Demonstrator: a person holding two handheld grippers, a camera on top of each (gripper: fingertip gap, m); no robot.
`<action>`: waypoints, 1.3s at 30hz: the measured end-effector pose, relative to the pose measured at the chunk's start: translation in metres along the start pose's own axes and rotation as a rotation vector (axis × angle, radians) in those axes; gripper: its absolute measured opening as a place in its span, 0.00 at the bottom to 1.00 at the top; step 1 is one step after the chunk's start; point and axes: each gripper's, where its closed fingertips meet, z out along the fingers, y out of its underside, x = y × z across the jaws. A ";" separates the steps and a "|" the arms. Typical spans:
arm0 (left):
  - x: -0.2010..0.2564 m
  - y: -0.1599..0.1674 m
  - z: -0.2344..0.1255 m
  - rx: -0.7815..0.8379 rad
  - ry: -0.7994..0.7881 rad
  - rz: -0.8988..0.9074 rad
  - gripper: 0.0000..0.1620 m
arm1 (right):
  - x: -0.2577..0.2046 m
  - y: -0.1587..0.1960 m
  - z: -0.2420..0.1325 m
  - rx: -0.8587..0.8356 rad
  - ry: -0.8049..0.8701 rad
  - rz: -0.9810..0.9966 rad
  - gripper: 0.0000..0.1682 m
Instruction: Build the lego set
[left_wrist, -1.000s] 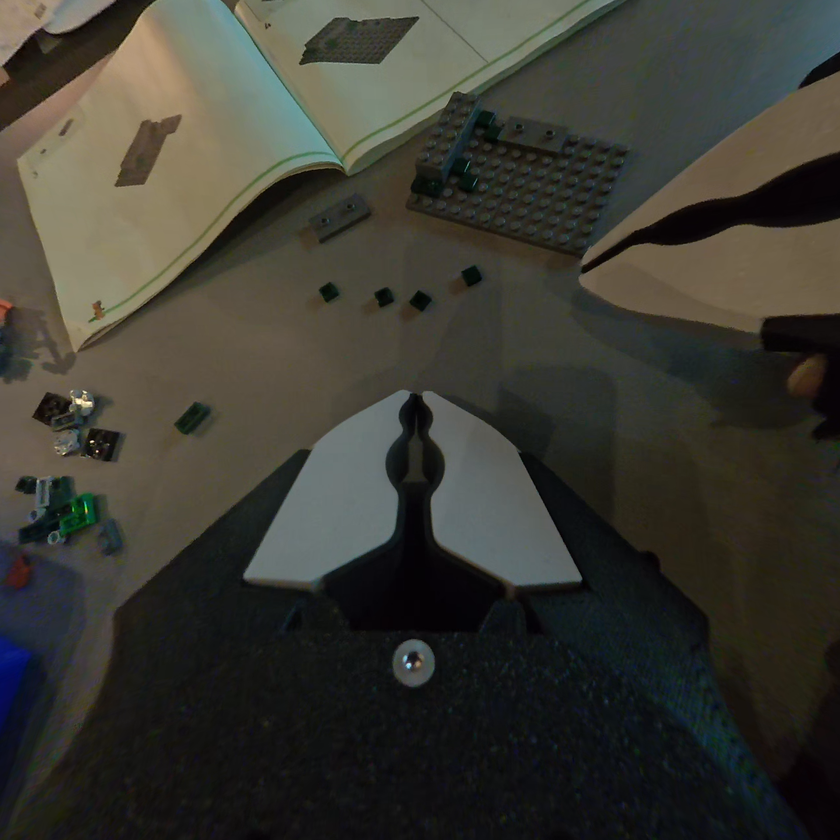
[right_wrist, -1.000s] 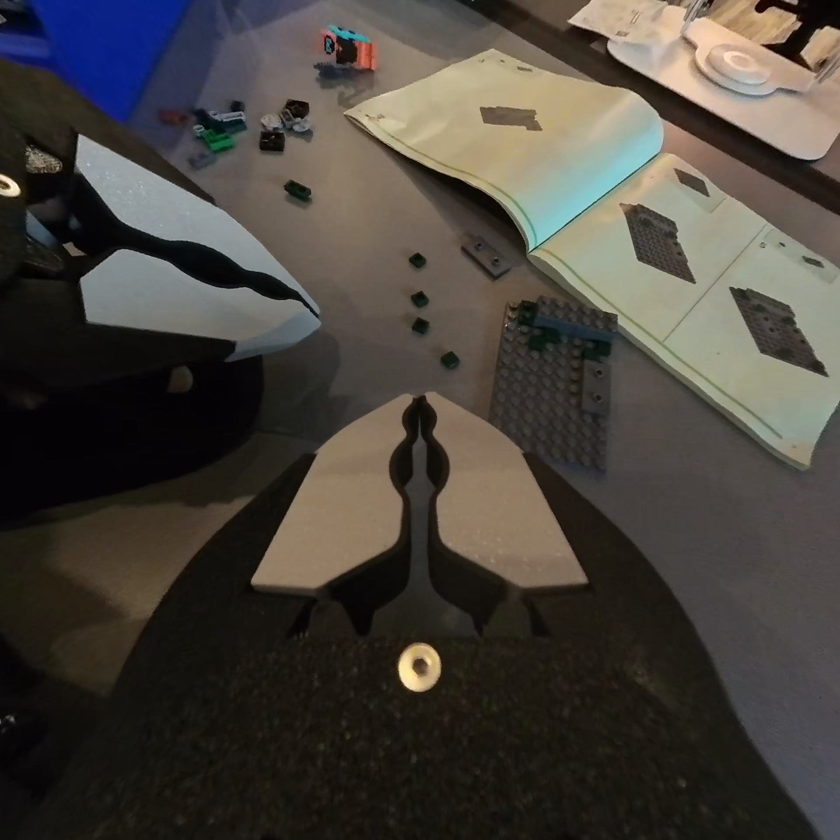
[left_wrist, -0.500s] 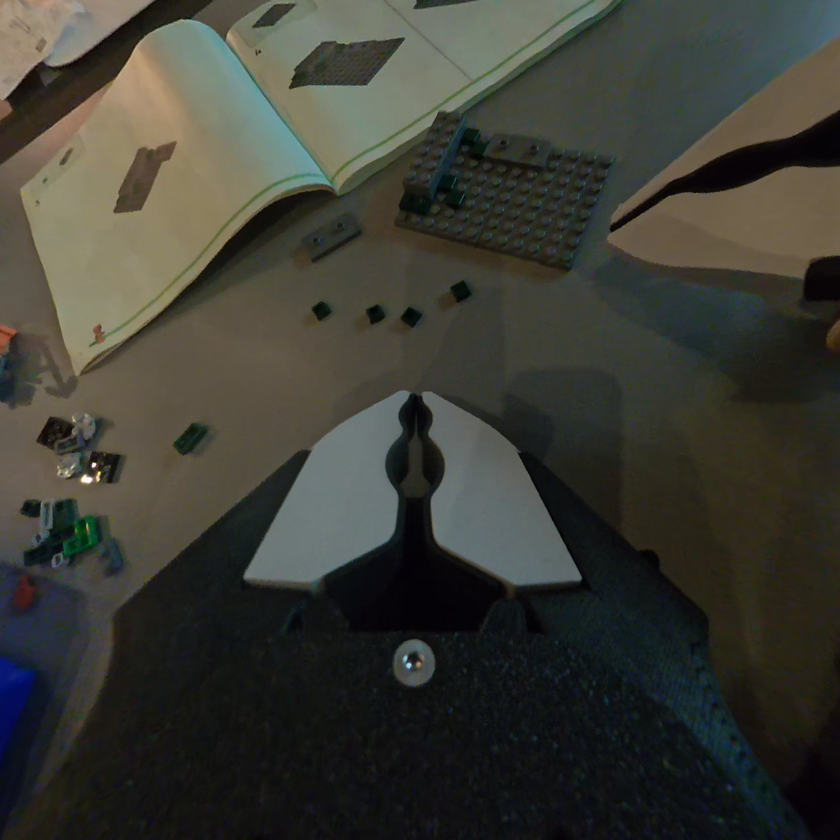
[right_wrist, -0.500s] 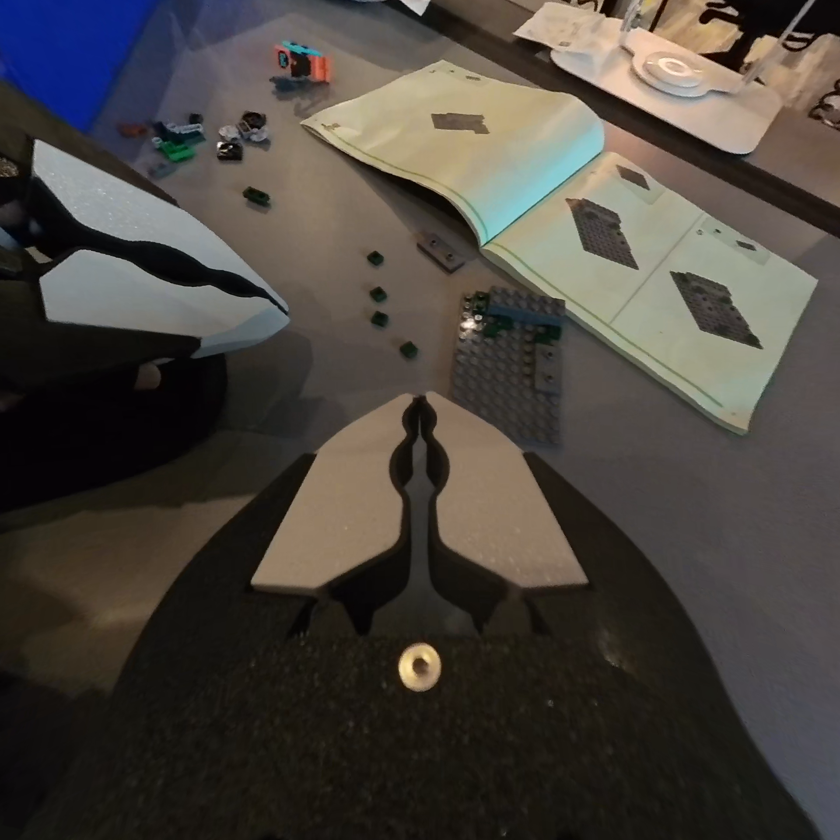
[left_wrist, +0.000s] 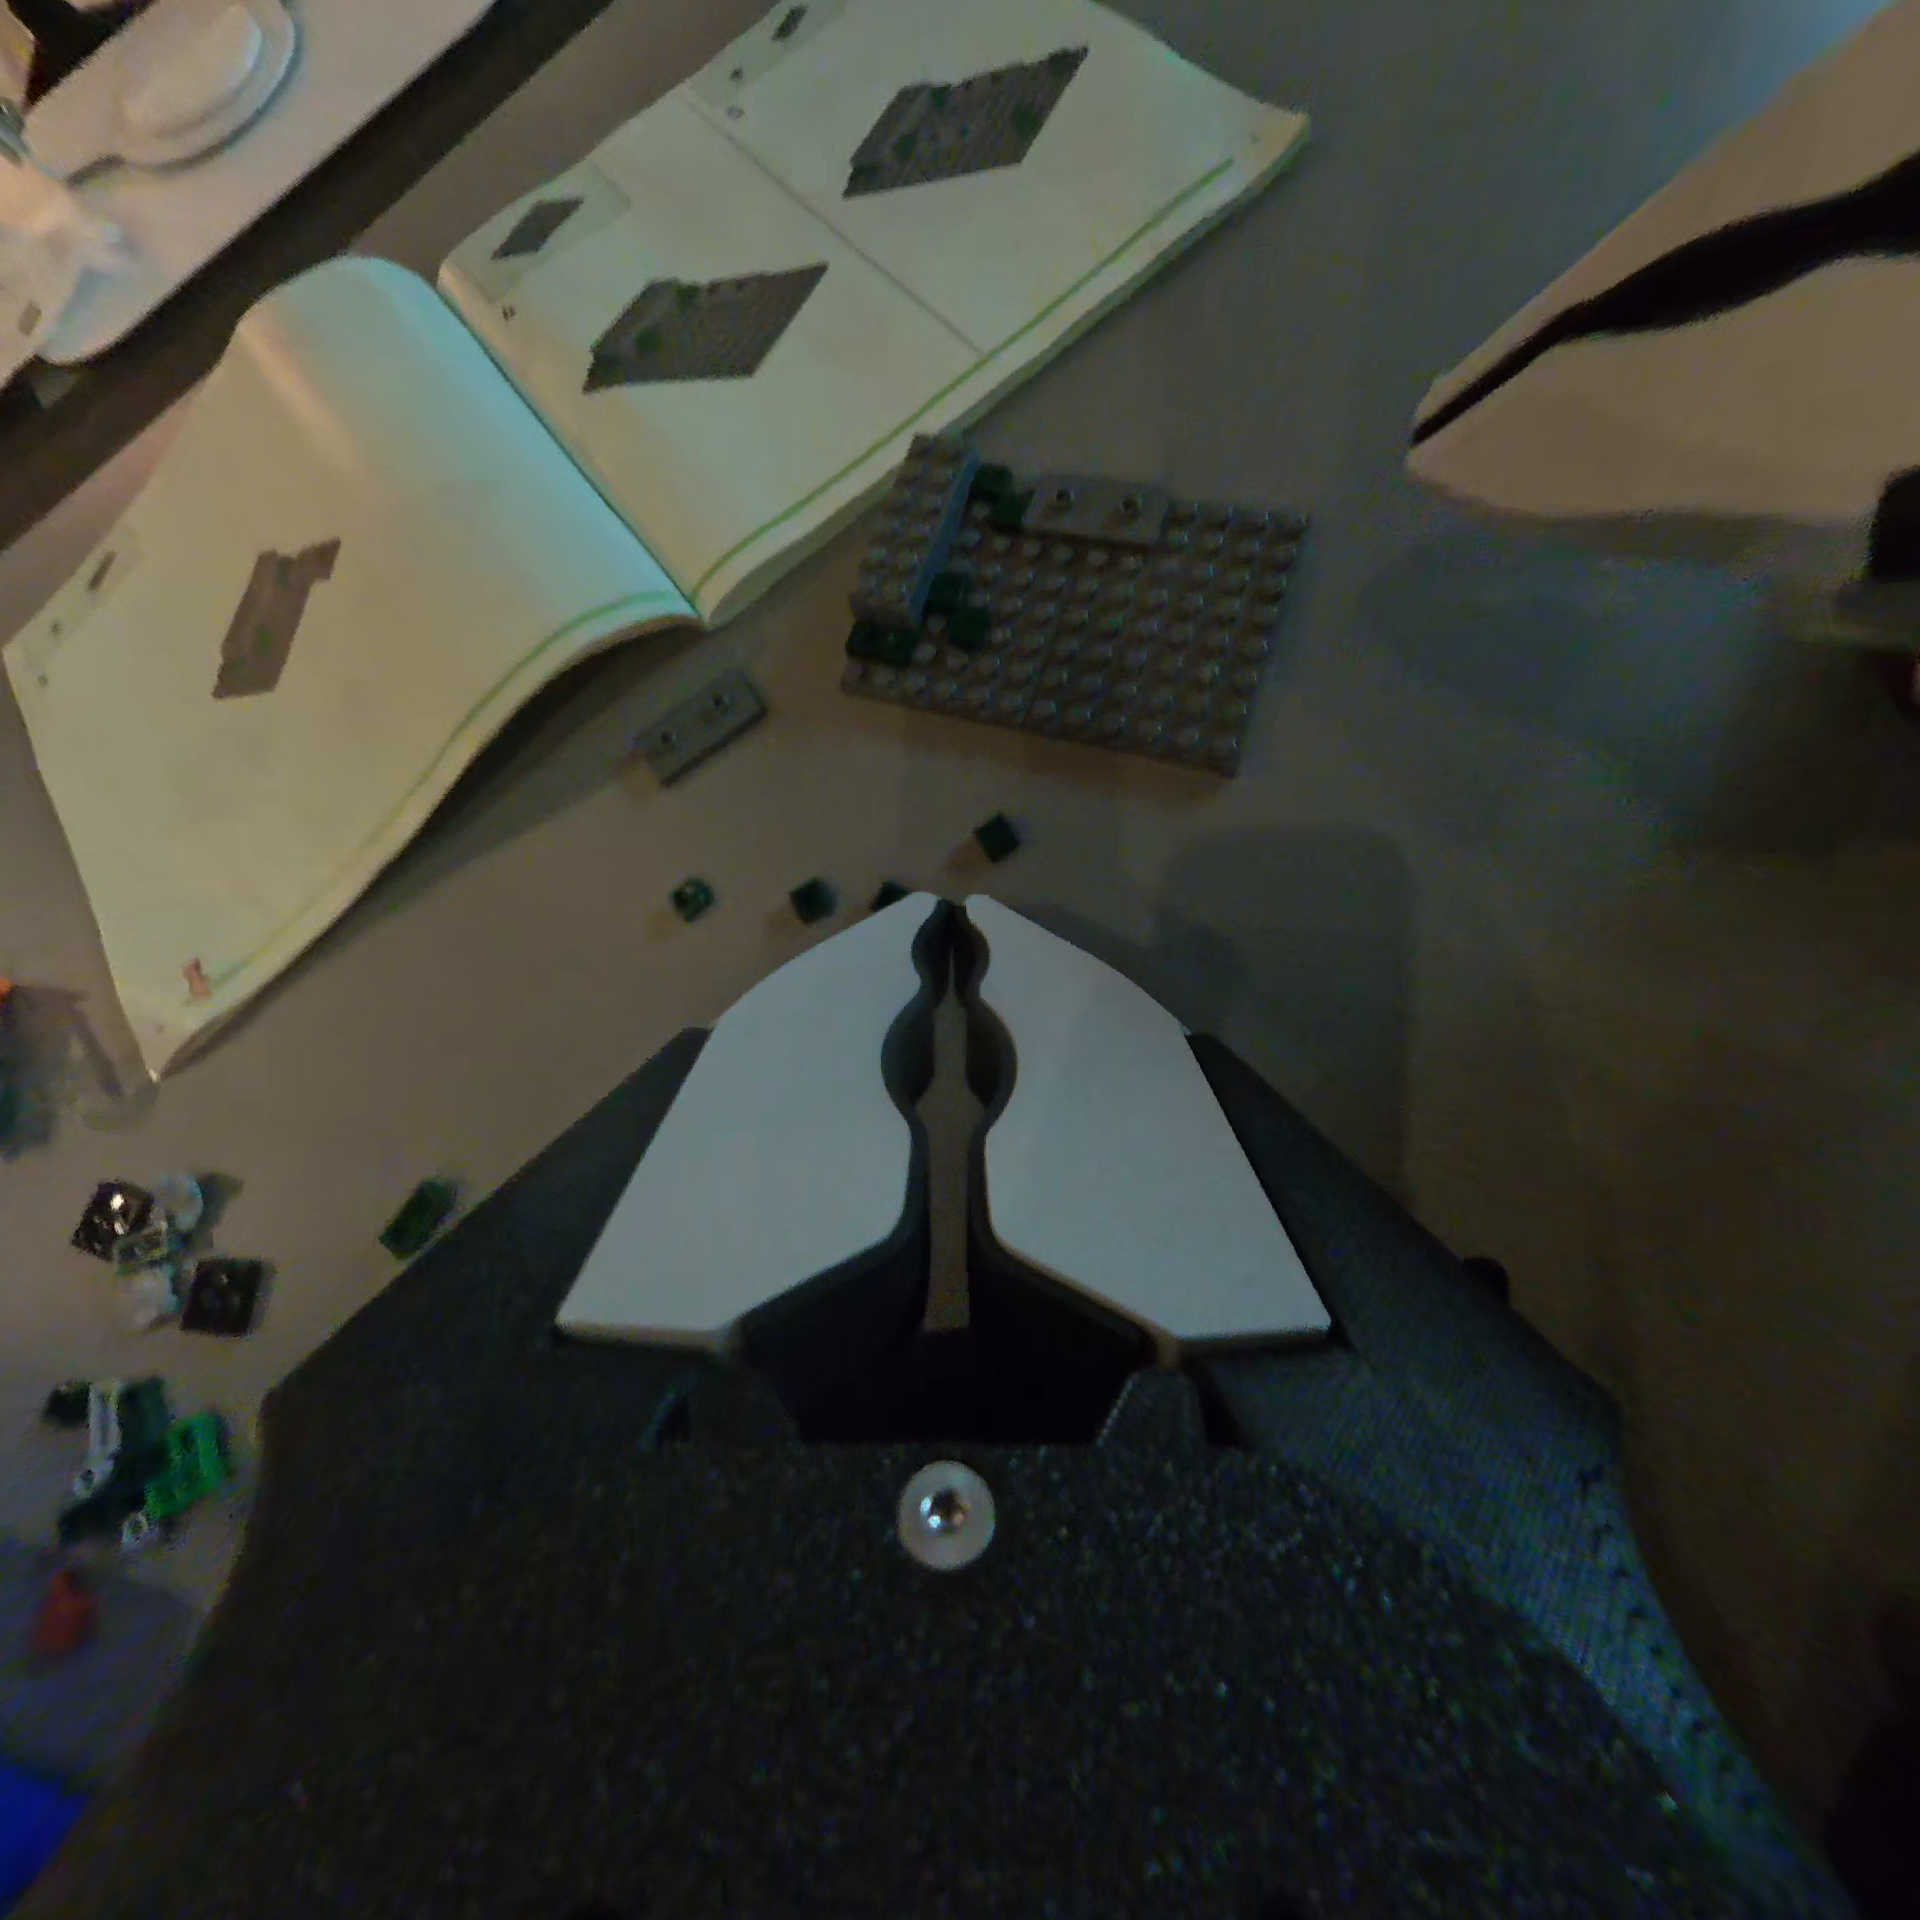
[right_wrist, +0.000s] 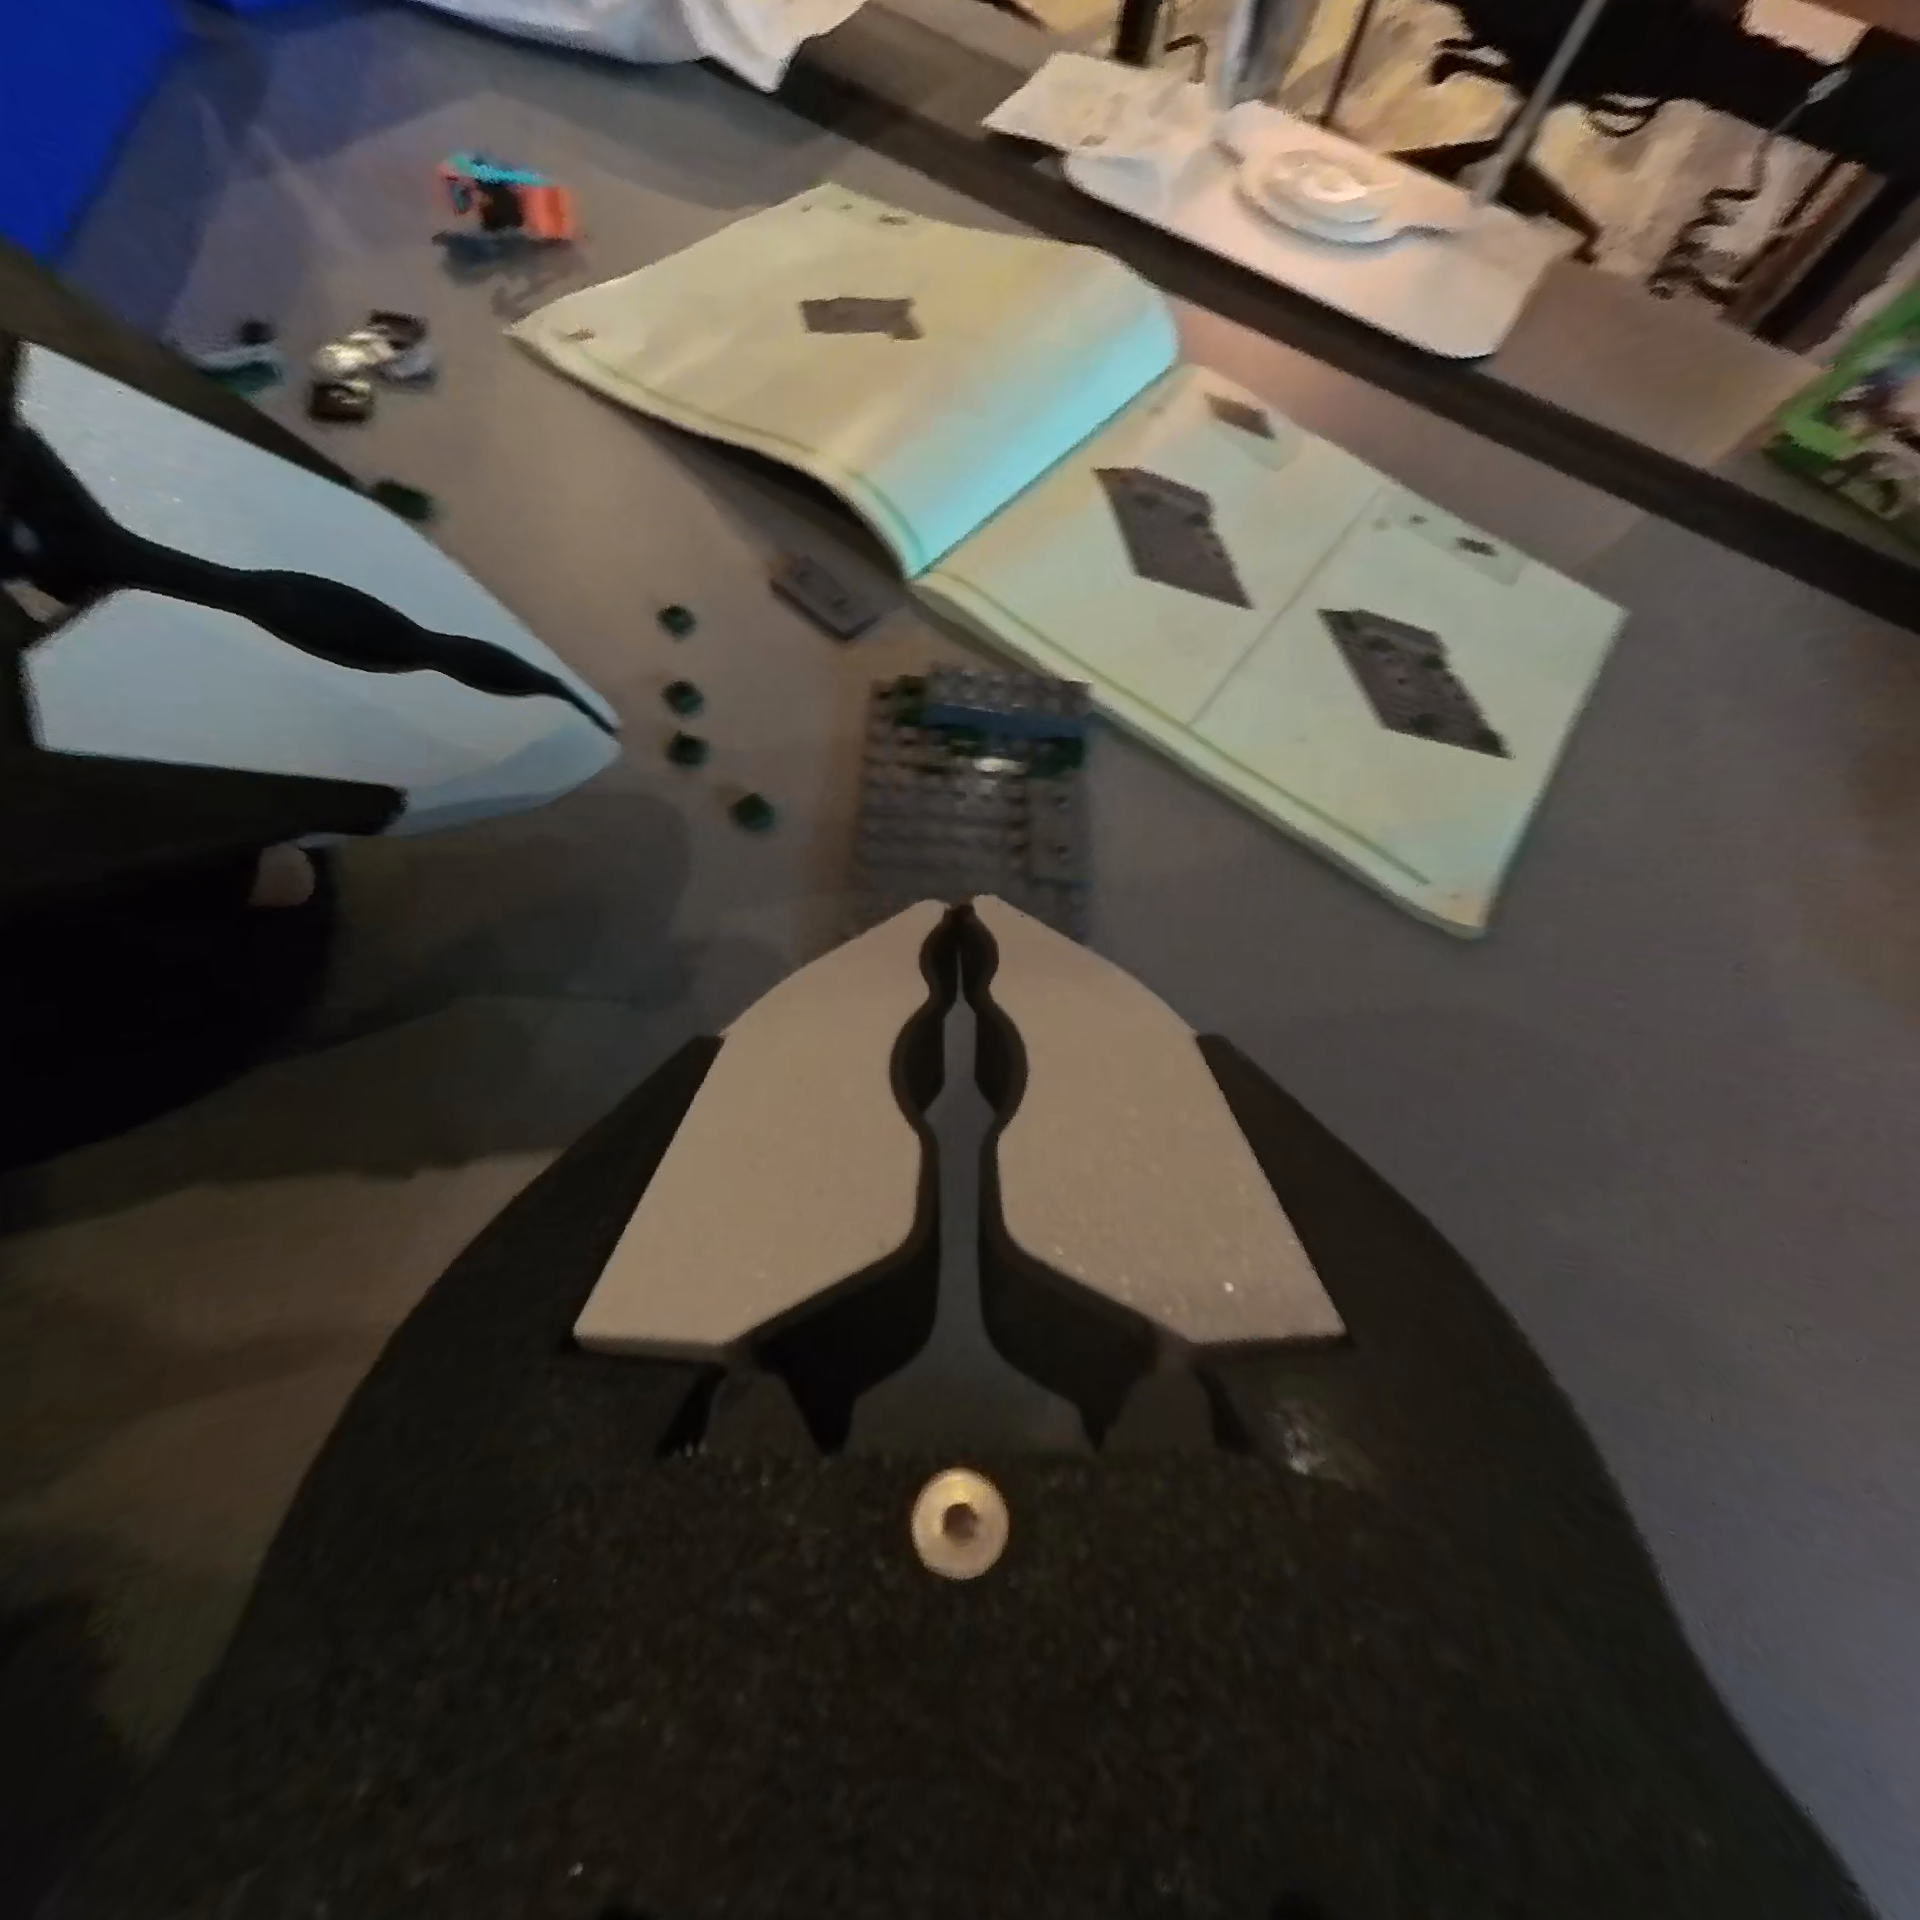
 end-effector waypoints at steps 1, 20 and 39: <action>-0.002 -0.001 0.001 0.006 -0.001 -0.004 0.00 | 0.006 0.002 0.000 -0.002 0.011 0.004 0.00; -0.113 0.058 -0.010 -0.164 0.063 0.031 0.16 | 0.009 0.010 0.001 0.026 -0.076 0.032 0.00; -0.172 0.089 -0.015 -0.506 -0.150 0.079 0.08 | 0.002 0.007 0.000 0.062 -0.150 0.038 0.00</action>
